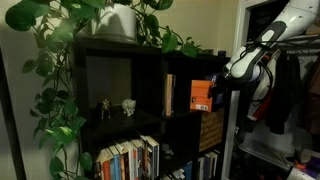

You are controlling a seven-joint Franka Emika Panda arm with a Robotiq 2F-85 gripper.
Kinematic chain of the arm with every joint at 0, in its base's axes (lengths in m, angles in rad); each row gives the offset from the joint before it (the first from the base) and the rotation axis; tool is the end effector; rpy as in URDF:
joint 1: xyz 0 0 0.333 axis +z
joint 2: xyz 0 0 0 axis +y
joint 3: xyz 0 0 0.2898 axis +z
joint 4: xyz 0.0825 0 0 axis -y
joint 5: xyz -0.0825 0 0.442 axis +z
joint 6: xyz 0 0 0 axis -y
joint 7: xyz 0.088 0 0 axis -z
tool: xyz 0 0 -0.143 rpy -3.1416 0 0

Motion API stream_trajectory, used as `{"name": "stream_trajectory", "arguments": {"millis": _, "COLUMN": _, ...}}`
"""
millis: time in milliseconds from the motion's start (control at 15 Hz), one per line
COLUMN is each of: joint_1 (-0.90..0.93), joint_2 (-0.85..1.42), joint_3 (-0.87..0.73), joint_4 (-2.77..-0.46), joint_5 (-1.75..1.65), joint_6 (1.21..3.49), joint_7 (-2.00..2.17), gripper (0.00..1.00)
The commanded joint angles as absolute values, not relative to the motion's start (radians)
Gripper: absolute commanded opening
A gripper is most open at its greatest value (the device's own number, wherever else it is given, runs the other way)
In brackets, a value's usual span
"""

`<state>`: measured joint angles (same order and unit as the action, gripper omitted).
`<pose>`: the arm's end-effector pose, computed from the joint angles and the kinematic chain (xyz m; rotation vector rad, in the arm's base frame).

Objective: Move the orange book to the right shelf

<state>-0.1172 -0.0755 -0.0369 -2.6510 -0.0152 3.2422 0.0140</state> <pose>0.5187 -0.0787 0.2414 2.9168 -0.2240 1.0103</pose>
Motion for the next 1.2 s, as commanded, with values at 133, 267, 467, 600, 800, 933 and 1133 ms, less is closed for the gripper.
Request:
{"name": "stream_trajectory", "arguments": {"millis": 133, "joint_1": -0.196, "joint_2": -0.145, "joint_3": -0.014, "joint_4": -2.675, "joint_5": -0.04, "joint_6": 3.209, "joint_7": 0.014, "gripper": 0.1}}
{"name": "stream_trajectory", "arguments": {"millis": 267, "joint_1": -0.21, "joint_2": -0.152, "joint_3": -0.006, "joint_4": -2.68, "joint_5": -0.045, "joint_6": 3.203, "joint_7": 0.016, "gripper": 0.1}}
{"name": "stream_trajectory", "arguments": {"millis": 467, "joint_1": -0.211, "joint_2": -0.198, "joint_3": 0.009, "joint_4": -2.711, "joint_5": -0.047, "joint_6": 3.181, "joint_7": 0.02, "gripper": 0.1}}
{"name": "stream_trajectory", "arguments": {"millis": 600, "joint_1": -0.208, "joint_2": -0.228, "joint_3": 0.018, "joint_4": -2.729, "joint_5": -0.051, "joint_6": 3.157, "joint_7": 0.019, "gripper": 0.1}}
{"name": "stream_trajectory", "arguments": {"millis": 800, "joint_1": -0.215, "joint_2": -0.259, "joint_3": 0.037, "joint_4": -2.746, "joint_5": -0.06, "joint_6": 3.117, "joint_7": 0.023, "gripper": 0.1}}
{"name": "stream_trajectory", "arguments": {"millis": 933, "joint_1": -0.214, "joint_2": -0.277, "joint_3": 0.045, "joint_4": -2.755, "joint_5": -0.061, "joint_6": 3.099, "joint_7": 0.024, "gripper": 0.1}}
{"name": "stream_trajectory", "arguments": {"millis": 1133, "joint_1": -0.217, "joint_2": -0.299, "joint_3": 0.052, "joint_4": -2.765, "joint_5": -0.063, "joint_6": 3.08, "joint_7": 0.025, "gripper": 0.1}}
